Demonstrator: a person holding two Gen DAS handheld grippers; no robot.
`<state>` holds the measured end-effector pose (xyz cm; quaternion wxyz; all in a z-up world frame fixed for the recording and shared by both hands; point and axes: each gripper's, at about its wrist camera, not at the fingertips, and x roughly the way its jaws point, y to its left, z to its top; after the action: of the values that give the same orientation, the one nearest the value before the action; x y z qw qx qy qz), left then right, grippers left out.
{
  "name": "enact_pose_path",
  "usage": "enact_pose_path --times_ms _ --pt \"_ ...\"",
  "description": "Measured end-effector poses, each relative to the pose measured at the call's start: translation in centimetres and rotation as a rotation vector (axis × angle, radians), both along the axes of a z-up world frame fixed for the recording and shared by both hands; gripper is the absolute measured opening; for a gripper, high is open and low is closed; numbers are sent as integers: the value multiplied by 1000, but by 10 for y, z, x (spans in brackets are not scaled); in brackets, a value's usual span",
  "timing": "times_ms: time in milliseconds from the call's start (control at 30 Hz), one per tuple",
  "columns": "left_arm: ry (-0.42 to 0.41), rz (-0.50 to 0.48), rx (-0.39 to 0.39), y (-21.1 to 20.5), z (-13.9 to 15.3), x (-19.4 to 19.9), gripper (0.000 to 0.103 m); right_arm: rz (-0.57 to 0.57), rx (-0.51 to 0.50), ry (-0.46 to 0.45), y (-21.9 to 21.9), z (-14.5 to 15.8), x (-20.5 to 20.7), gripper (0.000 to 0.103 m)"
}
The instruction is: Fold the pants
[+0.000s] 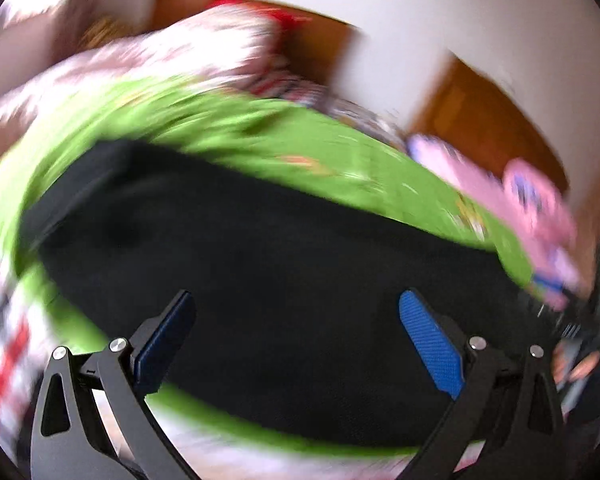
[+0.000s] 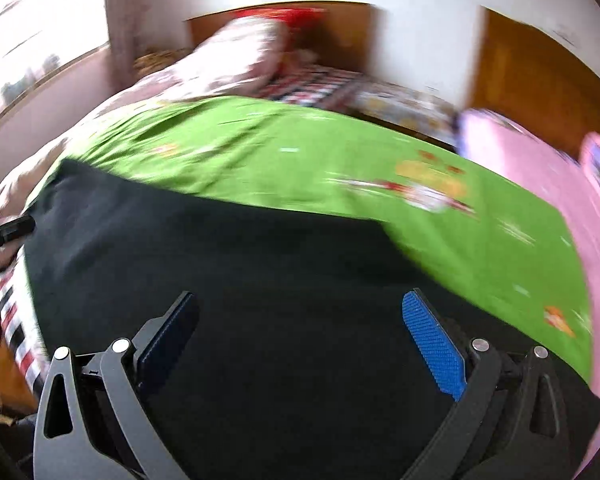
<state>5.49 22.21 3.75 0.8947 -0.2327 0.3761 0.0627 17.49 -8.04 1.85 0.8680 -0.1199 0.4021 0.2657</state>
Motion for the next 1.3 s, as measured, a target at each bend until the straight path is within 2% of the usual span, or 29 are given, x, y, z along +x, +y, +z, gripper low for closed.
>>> enact_pose_path --times_ms 67,133,233,367,500,667,700,767,867,933,1033,1133,1233,1300 --pt "-5 140 -187 70 -13 -35 101 37 -2 1 31 -3 -4 98" --pt "-49 199 -317 113 -21 -55 101 73 3 12 55 -4 -9 98" --pt "-121 246 -442 150 -32 -72 101 117 -2 22 87 -7 -18 98" --pt "-155 259 -523 169 -49 -65 96 201 -2 29 128 -8 -32 98" --pt "-118 269 -503 173 -62 -41 96 239 -25 33 154 -16 -36 98" --pt "-91 253 -515 183 -81 -24 94 207 -43 89 158 -41 -29 98" --pt "-98 246 -501 182 -79 -23 91 198 -44 101 158 -44 -27 98" --pt "-104 252 -481 184 -77 -24 70 176 -21 119 155 -44 -21 98" --pt "-125 261 -496 187 -78 -34 60 162 -9 139 152 -46 -17 98" --pt "-120 256 -506 188 -86 -35 58 161 -12 133 152 -46 -18 98" --pt "-101 207 -449 184 -91 -32 60 162 -24 126 154 -46 -19 98" --pt "-115 176 -510 185 -87 -36 60 162 -23 127 154 -46 -19 98" --pt "-123 171 -466 180 -78 -39 57 161 -25 126 154 -47 -19 98" --pt "-76 162 -425 177 -82 -32 57 162 -29 125 155 -47 -19 98"
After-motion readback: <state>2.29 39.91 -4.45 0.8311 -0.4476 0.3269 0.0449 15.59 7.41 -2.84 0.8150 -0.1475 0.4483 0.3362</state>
